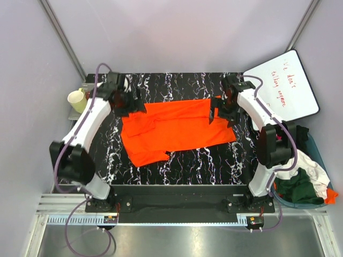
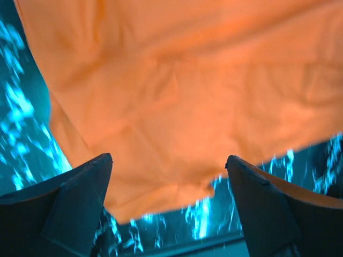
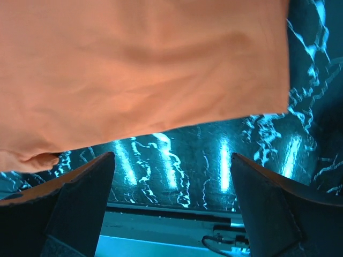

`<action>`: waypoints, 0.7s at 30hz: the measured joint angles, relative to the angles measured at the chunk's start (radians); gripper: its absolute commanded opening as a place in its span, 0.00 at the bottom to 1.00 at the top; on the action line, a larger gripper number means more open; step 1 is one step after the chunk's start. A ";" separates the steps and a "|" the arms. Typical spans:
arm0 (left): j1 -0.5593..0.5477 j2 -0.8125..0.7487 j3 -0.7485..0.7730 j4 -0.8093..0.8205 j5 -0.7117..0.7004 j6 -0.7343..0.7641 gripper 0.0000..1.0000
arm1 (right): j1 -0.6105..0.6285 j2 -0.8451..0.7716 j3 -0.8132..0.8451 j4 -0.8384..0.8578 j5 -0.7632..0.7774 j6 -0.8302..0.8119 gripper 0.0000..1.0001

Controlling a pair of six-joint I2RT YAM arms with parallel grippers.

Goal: Fold and stack the t-shirts
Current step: Fold the tshirt

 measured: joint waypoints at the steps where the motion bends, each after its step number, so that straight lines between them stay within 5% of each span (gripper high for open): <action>1: -0.003 -0.056 -0.068 0.006 0.015 -0.006 0.96 | -0.011 -0.003 -0.027 0.005 0.002 0.014 0.94; 9: 0.006 -0.239 -0.577 0.034 0.118 -0.114 0.95 | -0.208 -0.019 -0.238 0.062 0.008 0.134 0.89; 21: -0.011 -0.380 -0.789 0.091 0.137 -0.251 0.89 | -0.248 0.019 -0.299 0.188 -0.004 0.182 0.76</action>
